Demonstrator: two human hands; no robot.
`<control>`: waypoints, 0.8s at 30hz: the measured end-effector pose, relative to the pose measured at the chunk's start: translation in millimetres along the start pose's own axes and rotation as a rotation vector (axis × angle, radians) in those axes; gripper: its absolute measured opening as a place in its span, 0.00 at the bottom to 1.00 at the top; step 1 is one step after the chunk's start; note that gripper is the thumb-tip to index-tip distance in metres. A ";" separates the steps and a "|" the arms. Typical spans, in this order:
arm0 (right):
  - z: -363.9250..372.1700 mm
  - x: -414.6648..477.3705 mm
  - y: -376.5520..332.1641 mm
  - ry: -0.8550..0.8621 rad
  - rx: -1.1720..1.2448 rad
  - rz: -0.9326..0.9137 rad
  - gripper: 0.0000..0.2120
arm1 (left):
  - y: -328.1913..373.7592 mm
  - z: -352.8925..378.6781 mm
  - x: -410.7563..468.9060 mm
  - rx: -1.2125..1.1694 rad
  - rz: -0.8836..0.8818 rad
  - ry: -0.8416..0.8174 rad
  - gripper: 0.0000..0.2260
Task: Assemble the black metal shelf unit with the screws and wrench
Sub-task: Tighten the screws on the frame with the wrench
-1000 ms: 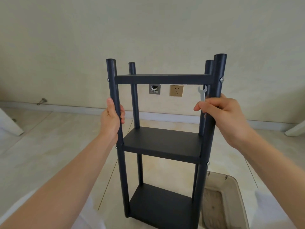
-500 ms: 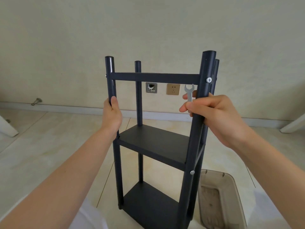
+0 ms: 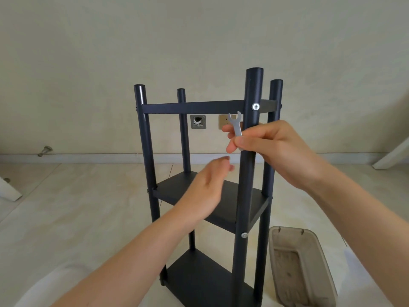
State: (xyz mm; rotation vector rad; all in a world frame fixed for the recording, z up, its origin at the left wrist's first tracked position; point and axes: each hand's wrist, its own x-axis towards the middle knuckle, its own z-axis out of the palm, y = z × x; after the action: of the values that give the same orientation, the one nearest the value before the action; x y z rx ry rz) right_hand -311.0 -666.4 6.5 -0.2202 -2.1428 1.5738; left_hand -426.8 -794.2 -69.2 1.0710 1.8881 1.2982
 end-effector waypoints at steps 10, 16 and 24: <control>26.7 9.8 -11.0 -0.001 -0.133 -0.094 0.12 | 13.8 22.1 -13.6 -0.275 0.126 -0.080 0.14; 31.8 9.7 -21.1 0.011 -0.095 -0.140 0.12 | 12.7 12.3 -15.4 -0.331 0.136 -0.080 0.24; 35.0 6.8 -25.4 0.037 -0.096 -0.174 0.12 | 15.2 8.2 -20.9 -0.464 0.097 -0.132 0.20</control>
State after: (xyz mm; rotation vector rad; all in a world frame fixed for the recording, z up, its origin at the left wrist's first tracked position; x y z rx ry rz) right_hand -329.4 -702.1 24.0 -0.0898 -2.1481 1.3613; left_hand -405.4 -805.7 -57.0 0.9786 1.3583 1.5786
